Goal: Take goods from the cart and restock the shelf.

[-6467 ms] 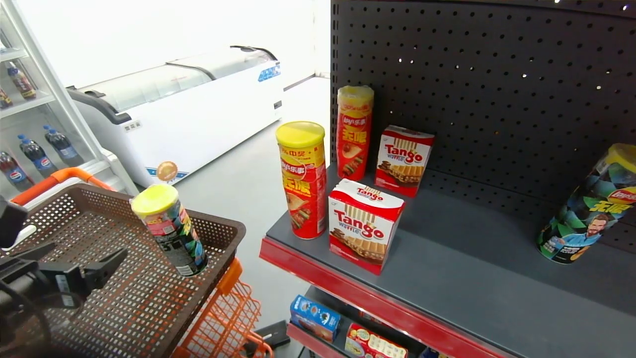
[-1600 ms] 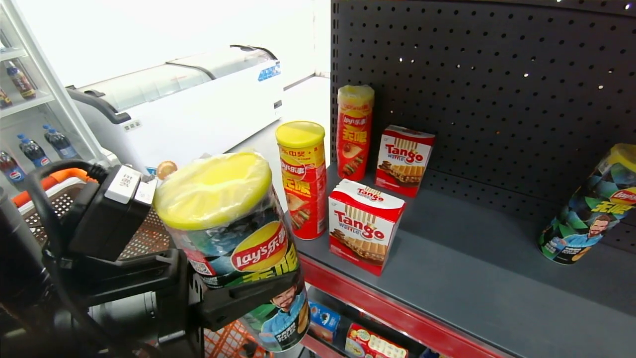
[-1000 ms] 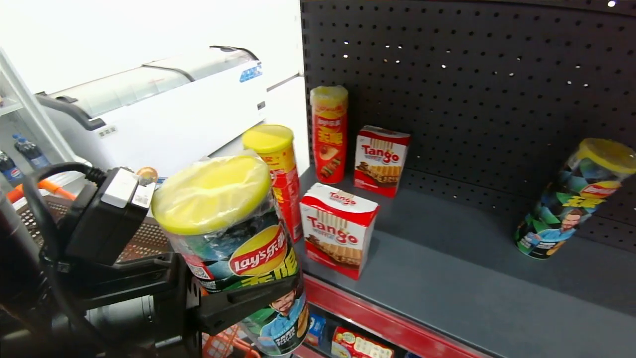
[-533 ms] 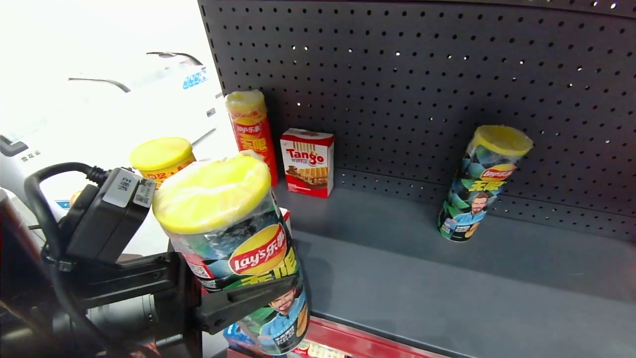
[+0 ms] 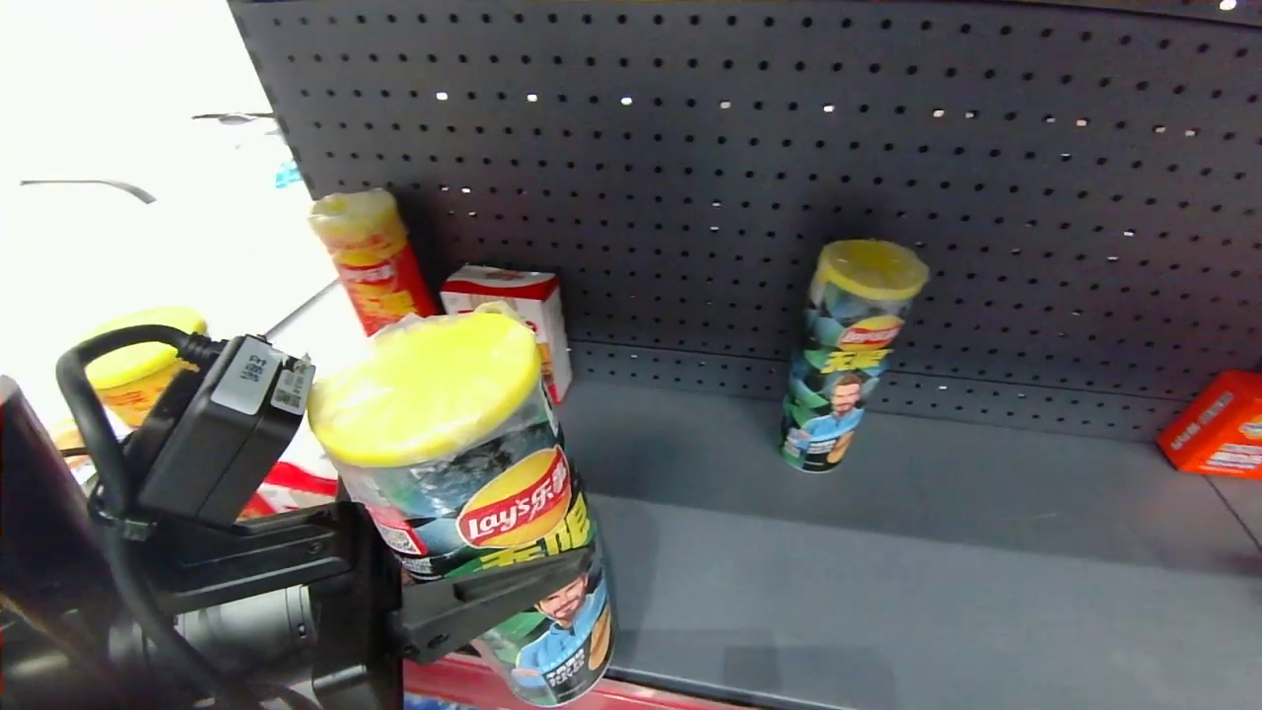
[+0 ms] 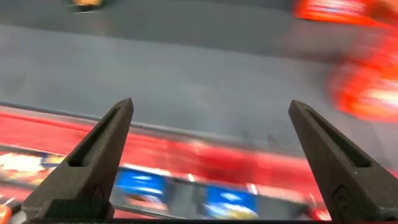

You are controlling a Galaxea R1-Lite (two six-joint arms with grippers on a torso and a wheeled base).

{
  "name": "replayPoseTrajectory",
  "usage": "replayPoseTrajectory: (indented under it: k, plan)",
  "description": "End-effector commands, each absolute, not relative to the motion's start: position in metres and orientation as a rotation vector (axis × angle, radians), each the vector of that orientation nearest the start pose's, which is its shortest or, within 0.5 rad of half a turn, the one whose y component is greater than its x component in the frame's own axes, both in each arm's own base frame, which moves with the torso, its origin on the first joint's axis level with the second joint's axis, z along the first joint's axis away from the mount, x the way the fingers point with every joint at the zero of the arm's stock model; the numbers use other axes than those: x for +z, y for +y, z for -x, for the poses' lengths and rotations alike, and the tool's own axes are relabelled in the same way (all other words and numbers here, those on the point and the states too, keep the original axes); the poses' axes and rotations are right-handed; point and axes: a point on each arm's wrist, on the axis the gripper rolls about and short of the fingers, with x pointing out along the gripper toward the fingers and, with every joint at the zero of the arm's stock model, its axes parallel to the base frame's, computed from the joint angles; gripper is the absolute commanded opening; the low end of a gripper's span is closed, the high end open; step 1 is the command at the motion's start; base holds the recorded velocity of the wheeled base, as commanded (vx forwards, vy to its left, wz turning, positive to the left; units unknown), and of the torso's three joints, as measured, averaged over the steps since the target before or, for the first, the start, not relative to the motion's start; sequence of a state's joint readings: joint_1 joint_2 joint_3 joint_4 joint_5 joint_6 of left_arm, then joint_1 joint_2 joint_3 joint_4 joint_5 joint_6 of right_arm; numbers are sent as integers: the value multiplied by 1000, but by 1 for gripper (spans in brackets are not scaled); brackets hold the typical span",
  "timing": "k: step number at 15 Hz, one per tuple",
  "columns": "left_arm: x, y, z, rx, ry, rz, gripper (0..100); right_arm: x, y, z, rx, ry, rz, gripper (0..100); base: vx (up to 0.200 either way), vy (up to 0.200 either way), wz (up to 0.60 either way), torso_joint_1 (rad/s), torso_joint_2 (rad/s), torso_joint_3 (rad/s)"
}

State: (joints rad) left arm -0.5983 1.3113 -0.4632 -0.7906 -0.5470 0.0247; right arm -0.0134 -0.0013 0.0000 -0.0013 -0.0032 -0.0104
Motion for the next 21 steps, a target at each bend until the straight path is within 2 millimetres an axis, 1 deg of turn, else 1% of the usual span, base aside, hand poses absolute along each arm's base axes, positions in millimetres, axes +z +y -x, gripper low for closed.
replayPoseTrajectory:
  k: [1,2,6,7,10,14,15,16,17,18,19,21]
  plan:
    - [202,-119,-155,-1143,51,-23,0,76,0,23,-17,-1,11,100,0,0,-600,2,2,2]
    - [202,-119,-155,-1143,52,-23,0,76,0,23,-17,-1,9,100,0,0,-600,-2,2,7]
    - [190,-113,-153,-1123,91,-23,0,76,0,23,-17,-1,11,100,0,0,0,0,0,0]
    - [190,-112,-153,-1122,90,-23,0,76,0,23,-17,-1,11,100,0,0,0,0,0,0]
    - [196,-111,-154,-1112,63,-21,0,76,0,23,-17,-1,11,100,0,0,0,0,0,0]
    - [203,-102,-151,-1076,23,-20,0,75,0,23,-17,5,15,100,0,0,0,0,0,0]
    - [204,-100,-151,-1068,20,-20,0,83,1,23,-8,-9,46,100,0,0,0,0,0,0]
    - [206,-95,-153,-1042,9,-20,0,142,1,20,29,-11,46,100,0,0,0,0,0,0]
    - [208,-94,-154,-1032,2,-22,0,175,1,0,62,53,5,100,0,0,0,0,0,0]
    - [208,-94,-154,-1029,0,-27,0,193,2,1,120,3,29,100,0,0,0,0,0,0]
    - [206,-94,-154,-1030,0,-41,0,195,3,-1,178,2,76,100,0,0,0,0,0,0]
    - [205,-94,-153,-1033,-2,-56,0,200,4,-6,220,9,98,100,0,0,0,0,0,0]
